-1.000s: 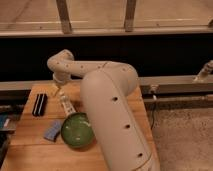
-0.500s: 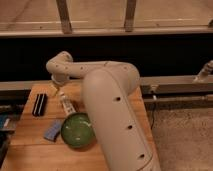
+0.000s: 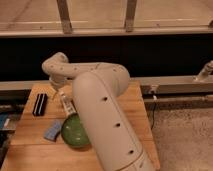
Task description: Stand the bottle upright
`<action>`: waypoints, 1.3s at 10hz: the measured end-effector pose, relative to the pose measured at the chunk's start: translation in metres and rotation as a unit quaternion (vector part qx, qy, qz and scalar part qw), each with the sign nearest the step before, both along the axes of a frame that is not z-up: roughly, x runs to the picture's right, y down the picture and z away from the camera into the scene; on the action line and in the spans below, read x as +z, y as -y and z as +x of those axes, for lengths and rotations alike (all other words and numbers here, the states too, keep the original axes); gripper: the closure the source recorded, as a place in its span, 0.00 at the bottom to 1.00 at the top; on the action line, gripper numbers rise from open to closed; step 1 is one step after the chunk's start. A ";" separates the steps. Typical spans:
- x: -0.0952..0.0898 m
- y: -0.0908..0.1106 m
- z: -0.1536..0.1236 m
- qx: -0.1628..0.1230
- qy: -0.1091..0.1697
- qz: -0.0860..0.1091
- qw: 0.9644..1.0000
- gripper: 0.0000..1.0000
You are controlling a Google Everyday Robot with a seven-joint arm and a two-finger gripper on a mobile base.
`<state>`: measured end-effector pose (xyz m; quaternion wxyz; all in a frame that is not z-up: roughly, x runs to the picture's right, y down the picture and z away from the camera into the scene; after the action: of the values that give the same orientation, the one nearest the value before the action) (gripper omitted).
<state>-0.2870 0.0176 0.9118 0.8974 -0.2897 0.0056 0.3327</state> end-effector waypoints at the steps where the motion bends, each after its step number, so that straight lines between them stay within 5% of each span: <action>1: 0.004 -0.003 0.003 0.002 -0.014 -0.006 1.000 0.20; 13: 0.035 -0.021 0.004 -0.005 -0.074 -0.042 0.996 0.20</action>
<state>-0.2827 0.0386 0.9466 0.8833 -0.3020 0.0877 0.3478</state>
